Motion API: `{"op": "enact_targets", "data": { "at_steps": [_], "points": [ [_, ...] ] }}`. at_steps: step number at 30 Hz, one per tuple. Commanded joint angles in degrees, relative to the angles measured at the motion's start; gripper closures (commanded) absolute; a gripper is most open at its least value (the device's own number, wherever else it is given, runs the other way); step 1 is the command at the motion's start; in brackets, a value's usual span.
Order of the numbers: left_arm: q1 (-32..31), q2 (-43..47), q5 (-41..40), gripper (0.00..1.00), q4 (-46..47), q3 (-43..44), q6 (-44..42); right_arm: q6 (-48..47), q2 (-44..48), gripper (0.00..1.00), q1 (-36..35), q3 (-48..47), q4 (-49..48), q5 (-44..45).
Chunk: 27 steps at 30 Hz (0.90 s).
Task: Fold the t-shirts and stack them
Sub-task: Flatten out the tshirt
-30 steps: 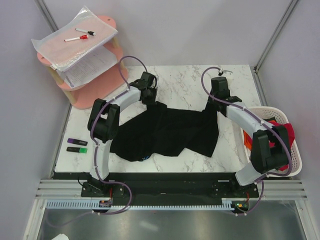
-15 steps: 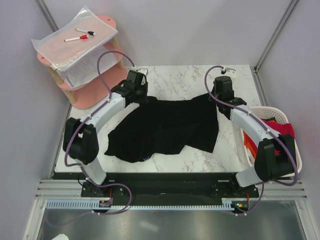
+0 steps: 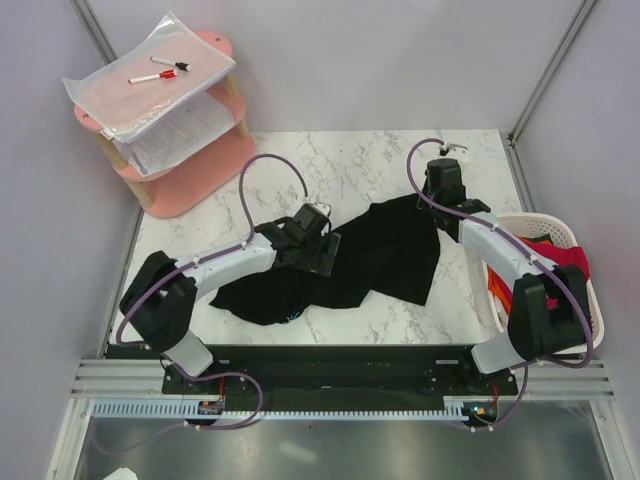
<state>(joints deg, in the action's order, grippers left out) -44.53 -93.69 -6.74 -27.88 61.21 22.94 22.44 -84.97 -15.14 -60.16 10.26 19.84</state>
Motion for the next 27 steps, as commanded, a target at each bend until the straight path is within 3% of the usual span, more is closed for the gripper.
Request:
{"op": "enact_targets", "data": {
  "at_steps": [1, 5, 9, 17, 23, 27],
  "points": [
    [4.08, 7.91, -8.37, 0.01, 4.66, 2.42, -1.22, -0.46, -1.69, 1.00, 0.19, -0.83, -0.86, -0.32],
    [9.81, 5.98, -4.43, 0.14, 7.57, 5.14, -5.26, -0.46, -2.83, 1.00, 0.19, -0.92, -0.95, -0.76],
    [13.85, -0.68, 2.25, 0.15, 9.07, 8.39, -8.26, -0.64, -3.10, 1.00, 0.19, -0.83, -0.86, -0.85],
    [14.12, -5.36, 10.08, 0.16, 8.81, 10.86, -8.88, -0.64, -3.27, 1.00, 0.19, -1.54, -0.42, -0.85],
    [14.12, -6.15, 12.28, 0.32, 9.16, 9.28, -8.79, -0.38, -3.98, 1.00, 0.20, -1.80, -0.33, -1.20],
    [14.12, -7.91, 14.82, 0.32, 9.07, 9.37, -8.61, -0.20, -4.24, 1.00, 0.20, -2.06, -0.33, -1.47]
  ]
}}
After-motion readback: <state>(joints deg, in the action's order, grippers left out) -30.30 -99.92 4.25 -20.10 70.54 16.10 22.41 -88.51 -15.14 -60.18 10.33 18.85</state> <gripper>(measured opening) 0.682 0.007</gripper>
